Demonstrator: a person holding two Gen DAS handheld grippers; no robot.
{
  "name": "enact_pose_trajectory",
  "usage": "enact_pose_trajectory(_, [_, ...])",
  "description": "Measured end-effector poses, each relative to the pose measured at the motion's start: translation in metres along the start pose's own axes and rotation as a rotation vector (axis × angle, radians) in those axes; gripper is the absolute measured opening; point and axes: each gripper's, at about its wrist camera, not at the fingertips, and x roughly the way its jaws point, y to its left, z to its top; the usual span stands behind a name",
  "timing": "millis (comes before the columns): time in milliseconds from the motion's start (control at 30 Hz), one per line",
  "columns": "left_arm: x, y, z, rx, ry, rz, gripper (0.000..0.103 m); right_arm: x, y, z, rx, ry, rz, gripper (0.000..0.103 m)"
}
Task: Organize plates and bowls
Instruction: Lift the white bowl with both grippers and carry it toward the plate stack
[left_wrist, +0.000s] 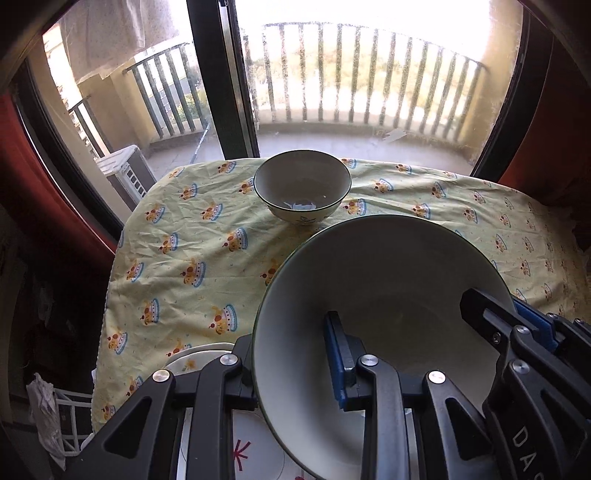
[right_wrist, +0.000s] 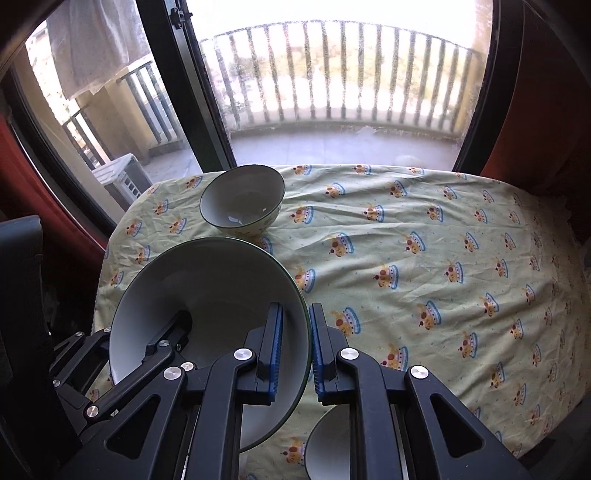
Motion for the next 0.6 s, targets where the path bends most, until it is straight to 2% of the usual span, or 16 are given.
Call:
enact_pose_trajectory(233, [-0.005, -0.04, -0.024, 0.007, 0.013, -0.03, 0.026, -0.016, -0.039, -0.024, -0.001, -0.001, -0.019, 0.018])
enact_pose_trajectory(600, [0.003, -0.085, -0.065, 0.047, 0.071, -0.058, 0.026, -0.018, -0.094, -0.068, 0.018, 0.041, -0.045, 0.017])
